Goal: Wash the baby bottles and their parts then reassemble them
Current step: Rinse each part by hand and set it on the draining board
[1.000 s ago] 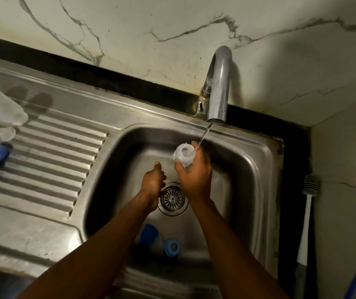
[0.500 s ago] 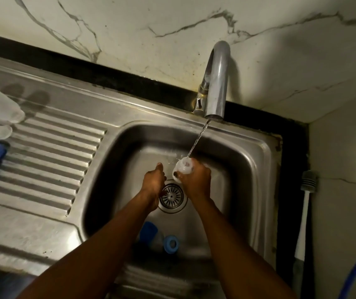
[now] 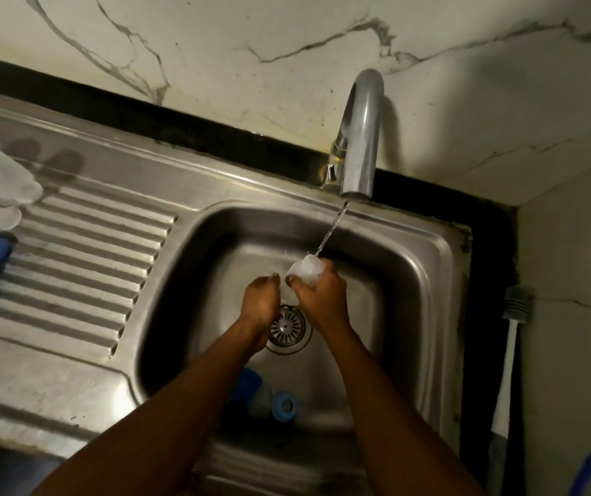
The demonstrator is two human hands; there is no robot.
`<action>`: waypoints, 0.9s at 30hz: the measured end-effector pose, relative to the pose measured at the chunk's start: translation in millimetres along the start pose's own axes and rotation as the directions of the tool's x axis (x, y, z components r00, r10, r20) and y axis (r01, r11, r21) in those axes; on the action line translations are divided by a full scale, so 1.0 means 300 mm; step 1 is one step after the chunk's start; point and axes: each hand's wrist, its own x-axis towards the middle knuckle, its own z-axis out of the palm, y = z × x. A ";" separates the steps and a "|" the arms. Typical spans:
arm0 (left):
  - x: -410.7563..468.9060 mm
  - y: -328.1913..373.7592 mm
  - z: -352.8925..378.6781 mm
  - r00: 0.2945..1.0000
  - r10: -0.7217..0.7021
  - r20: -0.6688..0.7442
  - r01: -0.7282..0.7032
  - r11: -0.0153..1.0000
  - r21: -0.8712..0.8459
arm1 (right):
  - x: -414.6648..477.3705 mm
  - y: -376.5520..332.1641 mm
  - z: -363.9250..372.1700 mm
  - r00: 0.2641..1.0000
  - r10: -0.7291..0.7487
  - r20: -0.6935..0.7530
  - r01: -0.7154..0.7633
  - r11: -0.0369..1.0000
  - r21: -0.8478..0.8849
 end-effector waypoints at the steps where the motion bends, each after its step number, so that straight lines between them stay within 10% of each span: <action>1: -0.016 0.003 0.005 0.999 0.031 0.023 -0.031 0.999 0.017 | 0.001 0.007 0.004 0.994 0.093 0.061 -0.099 0.988 0.115; 9: -0.080 0.008 0.029 0.976 0.197 0.094 -0.201 0.979 0.029 | -0.030 -0.015 -0.050 0.754 0.384 0.533 -0.650 0.557 0.517; 18: -0.189 -0.002 0.002 0.991 -0.048 0.125 0.055 0.997 -0.054 | -0.154 -0.112 -0.085 0.746 0.448 0.492 -0.652 0.642 0.404; 23: -0.378 0.078 -0.035 0.979 0.146 0.144 -0.130 0.985 -0.116 | -0.247 -0.267 -0.157 0.845 0.260 0.468 -0.388 0.899 0.201; 27: -0.587 0.158 -0.063 0.796 0.586 0.153 -0.574 0.810 -0.120 | -0.357 -0.481 -0.293 0.929 -0.202 0.310 0.229 0.972 -0.053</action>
